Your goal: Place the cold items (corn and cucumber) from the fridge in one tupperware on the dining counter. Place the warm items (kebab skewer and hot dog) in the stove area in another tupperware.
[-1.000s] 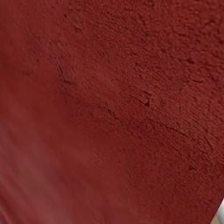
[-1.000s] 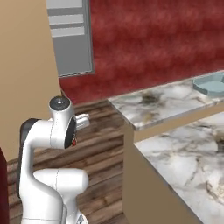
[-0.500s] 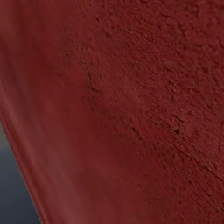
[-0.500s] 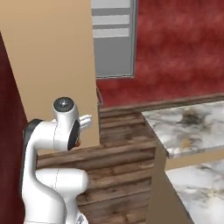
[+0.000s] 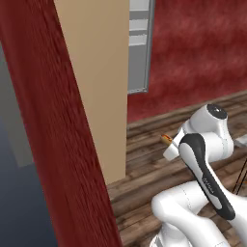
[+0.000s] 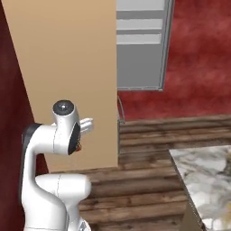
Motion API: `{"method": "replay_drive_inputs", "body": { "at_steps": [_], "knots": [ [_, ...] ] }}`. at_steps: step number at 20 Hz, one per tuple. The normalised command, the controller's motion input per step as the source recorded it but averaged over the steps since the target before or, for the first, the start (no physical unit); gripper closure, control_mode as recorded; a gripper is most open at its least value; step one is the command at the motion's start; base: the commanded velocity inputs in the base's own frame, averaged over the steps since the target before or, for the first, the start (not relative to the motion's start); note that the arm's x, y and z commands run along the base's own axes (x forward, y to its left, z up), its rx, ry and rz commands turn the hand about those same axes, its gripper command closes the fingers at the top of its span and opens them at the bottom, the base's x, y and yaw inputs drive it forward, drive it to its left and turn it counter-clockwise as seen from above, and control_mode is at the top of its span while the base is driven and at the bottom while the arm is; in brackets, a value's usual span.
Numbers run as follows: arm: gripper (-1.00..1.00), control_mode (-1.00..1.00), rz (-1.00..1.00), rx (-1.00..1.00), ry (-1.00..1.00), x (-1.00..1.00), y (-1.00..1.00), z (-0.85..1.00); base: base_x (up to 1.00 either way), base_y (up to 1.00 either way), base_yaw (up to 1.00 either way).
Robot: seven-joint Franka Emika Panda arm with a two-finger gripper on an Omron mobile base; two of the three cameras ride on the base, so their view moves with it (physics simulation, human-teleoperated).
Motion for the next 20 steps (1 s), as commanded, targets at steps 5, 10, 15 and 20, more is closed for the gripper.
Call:
{"method": "replay_drive_inputs", "body": {
  "at_steps": [5, 10, 15, 20],
  "knots": [
    [1.00, 1.00, 0.00, 0.00, 0.00, 0.00, 0.00, 0.00, 0.77, -0.27, -0.10],
    [1.00, 1.00, 0.00, 0.00, 0.00, 0.00, 0.00, 0.00, 0.39, -0.13, -0.47],
    [1.00, 1.00, 0.00, 0.00, 0.00, 0.00, 0.00, 0.00, 0.67, 0.00, -0.54],
    [1.00, 1.00, 0.00, 0.00, 0.00, 0.00, 0.00, 0.00, 1.00, 0.00, -0.48]
  ]
}}
